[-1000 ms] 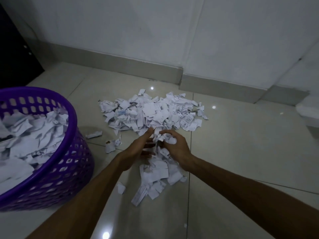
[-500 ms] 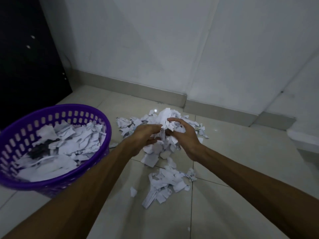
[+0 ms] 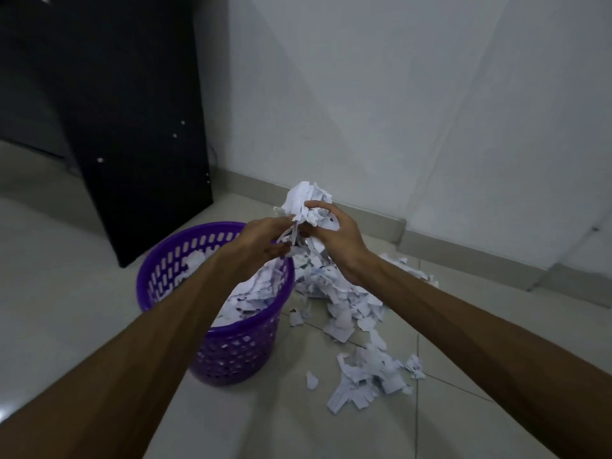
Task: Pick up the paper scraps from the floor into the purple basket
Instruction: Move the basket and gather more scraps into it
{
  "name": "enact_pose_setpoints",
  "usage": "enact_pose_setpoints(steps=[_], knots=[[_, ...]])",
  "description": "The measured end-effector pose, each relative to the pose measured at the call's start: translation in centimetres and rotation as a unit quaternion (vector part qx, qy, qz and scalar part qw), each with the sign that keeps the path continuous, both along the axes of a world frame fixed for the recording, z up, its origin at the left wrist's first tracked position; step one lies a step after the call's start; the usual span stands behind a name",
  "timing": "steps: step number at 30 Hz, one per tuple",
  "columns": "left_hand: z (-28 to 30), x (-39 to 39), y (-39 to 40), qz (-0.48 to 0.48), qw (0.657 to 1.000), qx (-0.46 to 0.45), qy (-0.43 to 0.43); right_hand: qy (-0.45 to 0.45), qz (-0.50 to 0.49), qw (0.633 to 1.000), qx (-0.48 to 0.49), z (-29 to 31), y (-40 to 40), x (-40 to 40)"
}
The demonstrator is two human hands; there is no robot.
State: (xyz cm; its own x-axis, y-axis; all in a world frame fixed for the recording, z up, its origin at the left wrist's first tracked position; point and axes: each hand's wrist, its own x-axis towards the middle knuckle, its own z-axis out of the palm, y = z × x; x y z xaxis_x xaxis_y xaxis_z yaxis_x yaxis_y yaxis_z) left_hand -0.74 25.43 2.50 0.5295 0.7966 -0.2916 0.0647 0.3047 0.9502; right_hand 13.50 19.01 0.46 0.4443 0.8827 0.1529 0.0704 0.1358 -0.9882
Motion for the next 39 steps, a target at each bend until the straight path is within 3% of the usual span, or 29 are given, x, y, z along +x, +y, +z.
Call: enact_pose_setpoints(steps=[4,13,18,22,32,39], knots=[[-0.5,-4.4,1.4,0.047,0.998,-0.023,0.023,-0.003,0.034,0.999,-0.032,-0.5,1.9,-3.8],[-2.6,-12.6,2.6,0.092,0.989,-0.039,0.110,-0.117,0.103,0.982,-0.102,-2.1,3.7,-7.9],[-2.6,-13.8,3.0,0.121,0.987,-0.026,0.106,-0.091,0.111,0.984,-0.106,-1.6,3.8,-7.5],[-2.5,-13.1,3.3,0.173,0.979,0.024,0.102,-0.118,0.095,0.980,-0.127,-1.4,3.5,-6.7],[-0.8,-5.8,1.0,0.053,0.989,0.138,0.023,-0.161,0.013,0.980,-0.119,-1.4,1.2,-2.4],[-1.5,2.4,-3.5,-0.111,0.956,0.271,0.018,-0.167,-0.070,0.974,-0.139,-4.8,-5.2,3.0]])
